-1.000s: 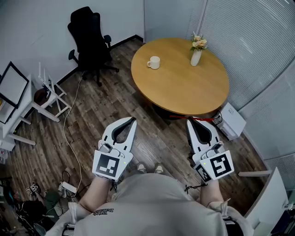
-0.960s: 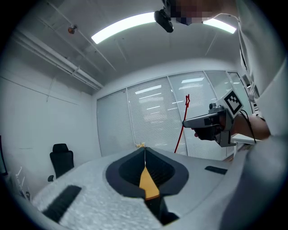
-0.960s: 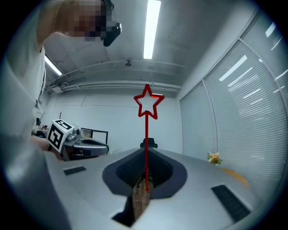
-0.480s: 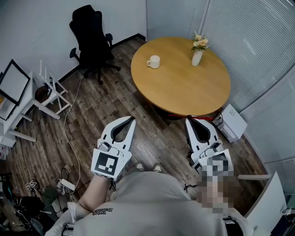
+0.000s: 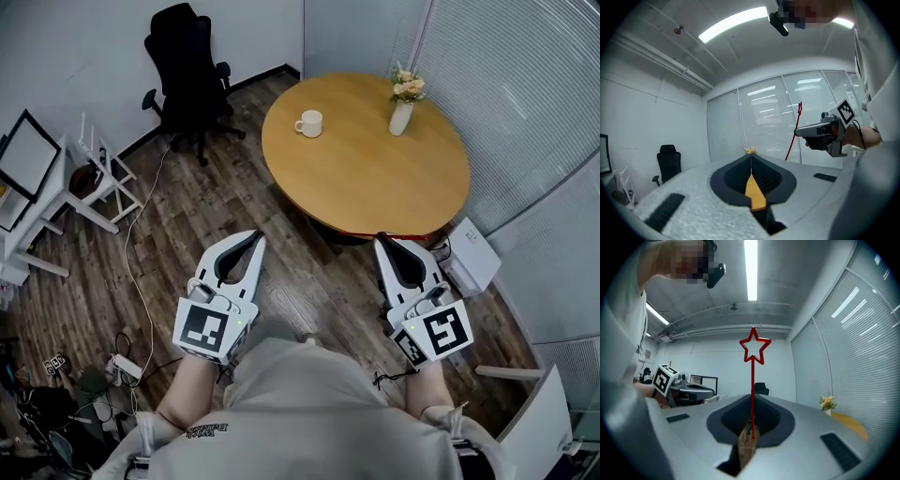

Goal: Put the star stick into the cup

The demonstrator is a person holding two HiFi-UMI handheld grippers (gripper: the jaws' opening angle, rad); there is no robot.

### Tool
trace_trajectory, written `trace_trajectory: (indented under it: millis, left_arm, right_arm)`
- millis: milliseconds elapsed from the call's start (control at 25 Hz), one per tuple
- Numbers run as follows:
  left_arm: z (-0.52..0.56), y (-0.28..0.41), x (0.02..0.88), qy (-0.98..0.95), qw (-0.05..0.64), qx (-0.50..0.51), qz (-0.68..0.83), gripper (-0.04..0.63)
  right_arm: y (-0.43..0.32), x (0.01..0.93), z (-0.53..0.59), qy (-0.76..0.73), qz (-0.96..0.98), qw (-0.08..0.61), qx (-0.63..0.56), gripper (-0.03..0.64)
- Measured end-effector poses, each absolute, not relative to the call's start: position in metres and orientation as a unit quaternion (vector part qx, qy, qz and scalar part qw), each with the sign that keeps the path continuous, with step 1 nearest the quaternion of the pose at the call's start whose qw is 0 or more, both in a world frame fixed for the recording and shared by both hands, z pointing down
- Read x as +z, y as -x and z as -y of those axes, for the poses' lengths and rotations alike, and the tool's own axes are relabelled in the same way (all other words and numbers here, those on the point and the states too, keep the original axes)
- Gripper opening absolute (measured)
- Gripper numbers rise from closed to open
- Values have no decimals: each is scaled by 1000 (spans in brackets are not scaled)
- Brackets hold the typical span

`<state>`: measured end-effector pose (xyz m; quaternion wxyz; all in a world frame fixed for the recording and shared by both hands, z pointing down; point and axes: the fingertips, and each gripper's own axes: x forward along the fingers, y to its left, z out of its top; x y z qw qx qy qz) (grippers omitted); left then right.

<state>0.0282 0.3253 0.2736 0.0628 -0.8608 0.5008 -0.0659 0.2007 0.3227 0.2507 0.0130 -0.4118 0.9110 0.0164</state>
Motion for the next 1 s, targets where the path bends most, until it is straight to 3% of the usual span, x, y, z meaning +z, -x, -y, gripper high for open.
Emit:
trace_trajectory:
  millis: [720, 1000]
  left_arm:
    - [-254, -15, 303, 864, 50, -82, -495, 23]
    - [-193, 13, 318, 868, 33, -82, -489, 21]
  right_arm:
    - [-174, 282, -244, 395, -918, 14, -10, 36]
    - [-141, 296, -192, 396, -918, -20, -4, 37]
